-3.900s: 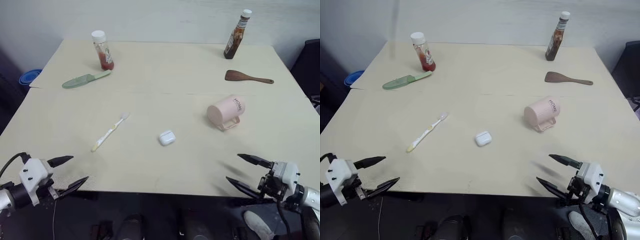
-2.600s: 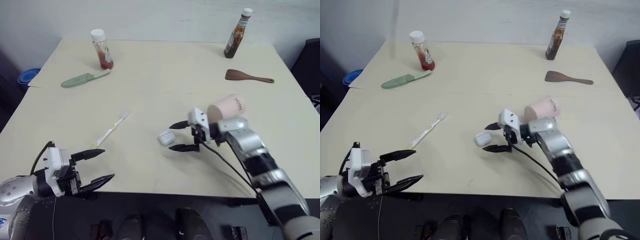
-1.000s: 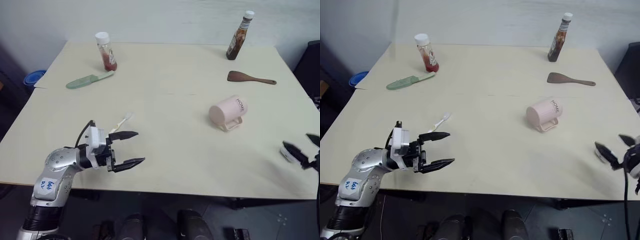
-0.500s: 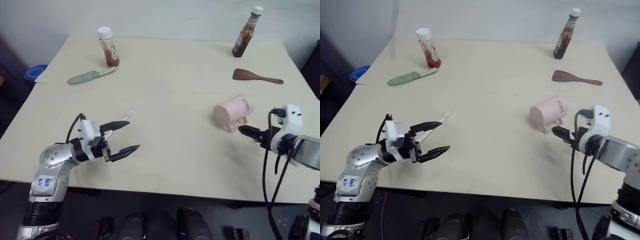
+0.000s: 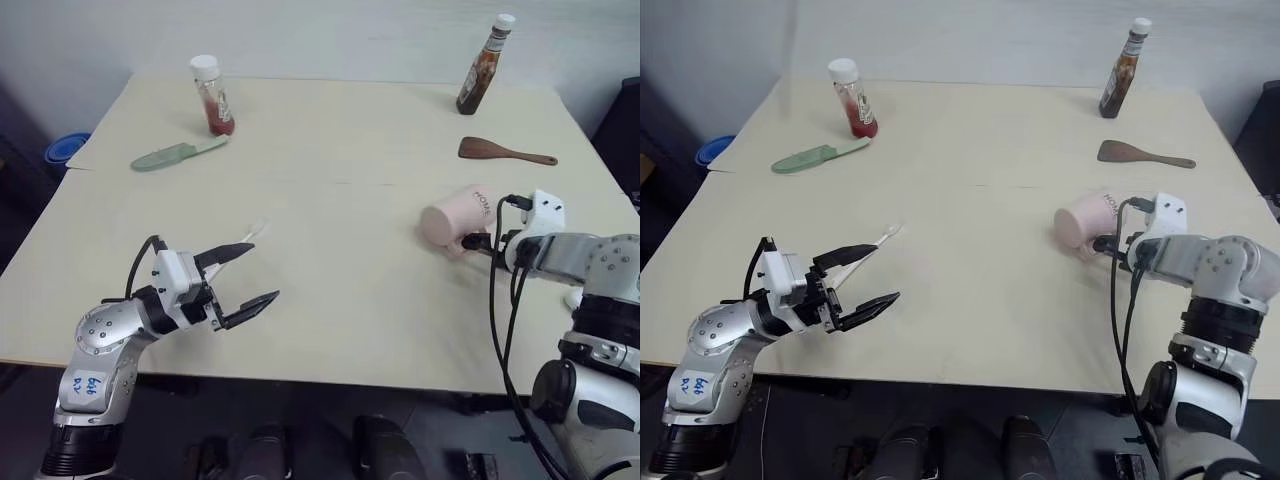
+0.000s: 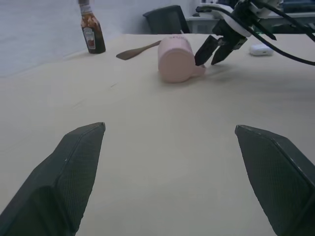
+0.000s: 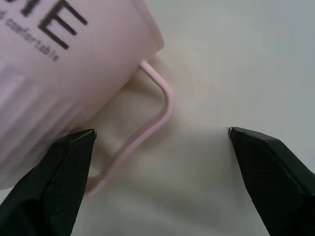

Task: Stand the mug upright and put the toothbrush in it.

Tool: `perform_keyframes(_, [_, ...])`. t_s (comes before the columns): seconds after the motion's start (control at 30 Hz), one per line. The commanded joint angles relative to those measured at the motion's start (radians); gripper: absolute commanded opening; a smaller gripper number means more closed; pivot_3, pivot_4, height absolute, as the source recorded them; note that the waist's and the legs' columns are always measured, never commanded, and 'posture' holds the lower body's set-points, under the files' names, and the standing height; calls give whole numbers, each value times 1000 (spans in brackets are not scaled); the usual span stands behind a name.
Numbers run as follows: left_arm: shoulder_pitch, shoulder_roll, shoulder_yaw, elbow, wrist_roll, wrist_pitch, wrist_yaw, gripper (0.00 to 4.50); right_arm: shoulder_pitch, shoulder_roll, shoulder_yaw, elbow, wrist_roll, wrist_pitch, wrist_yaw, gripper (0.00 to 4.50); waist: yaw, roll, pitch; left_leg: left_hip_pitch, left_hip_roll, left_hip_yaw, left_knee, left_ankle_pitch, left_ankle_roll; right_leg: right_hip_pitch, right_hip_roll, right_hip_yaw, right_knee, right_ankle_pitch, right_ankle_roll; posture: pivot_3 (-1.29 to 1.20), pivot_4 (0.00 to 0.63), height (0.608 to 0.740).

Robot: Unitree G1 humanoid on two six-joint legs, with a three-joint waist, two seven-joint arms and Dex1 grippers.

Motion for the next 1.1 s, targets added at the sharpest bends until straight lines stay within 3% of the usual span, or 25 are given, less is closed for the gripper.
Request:
perform_keyframes(0.03, [6, -6, 0, -54, -6, -5, 19, 4500, -52, 49, -25, 119, -23, 25, 28, 3600, -11, -1, 0, 0, 1, 0, 0, 0, 0, 0, 0, 0, 0, 0, 0, 0, 150, 740])
perform_keyframes(0.33, [75, 42, -23, -166, -134, 145, -51, 4500, -69, 17, 91, 188, -124, -57, 182, 575, -27, -1, -1, 1, 3, 1, -2, 1, -2, 0, 0, 1, -1, 0, -1, 0, 150, 740])
perform_keyframes(0.37, [75, 48, -24, -171, -132, 148, -54, 4500, -47, -1, 145, 144, -124, -118, 269, 244, -27, -1, -1, 1, 3, 1, -2, 1, -2, 0, 1, 1, -1, 0, -1, 0, 150, 740])
perform_keyframes(0.5, [77, 54, -8, -188, -163, 175, -46, 4500, 20, -28, 256, 8, -111, -313, 531, 244, -25, -1, 0, 0, 1, 1, -2, 0, -1, 0, 2, 1, -1, 0, -1, 0, 150, 740])
perform_keyframes(0.6, [100, 52, 29, -195, -195, 202, -31, 4500, 130, 49, 299, -193, -95, -742, 832, 244, -27, 0, 0, 0, 1, 1, -3, 0, -1, -2, 2, 1, -2, 0, -1, 0, 150, 740])
perform_keyframes(0.67, [109, 53, 55, -178, -198, 200, -27, 4500, 188, 119, 334, -227, -137, -1014, 945, 244, -29, 1, 1, 0, 2, 2, -4, 0, -2, -3, 4, 2, -2, 0, 0, 0, 150, 740])
perform_keyframes(0.77, [103, 48, 88, -145, -195, 195, -13, 4500, 231, 216, 398, -151, -246, -1320, 975, 244, -26, 1, 1, 1, 3, 2, -4, 1, -4, -2, 6, 2, -2, 0, -1, 0, 150, 740])
perform_keyframes(0.93, [86, 43, 114, -107, -178, 179, 0, 4500, 198, 323, 489, 147, -460, -1716, 894, 244, -20, 0, 0, 1, 1, 1, -2, 1, -4, -1, 2, 2, 0, 0, -1, 0, 150, 740])
perform_keyframes(1.03, [85, 39, 126, -97, -181, 174, 5, 4500, 171, 341, 512, 321, -536, -1849, 843, 244, -22, 0, 0, 1, 1, 1, -2, 1, -4, -1, 0, 2, 0, 0, -1, 0, 150, 740])
perform_keyframes(1.1, [90, 41, 134, -94, -185, 173, 4, 4500, 163, 344, 505, 385, -508, -1900, 895, 634, -26, 0, 0, 1, 1, 1, -2, 1, -4, -1, 0, 1, 0, 0, -1, 0, 150, 740])
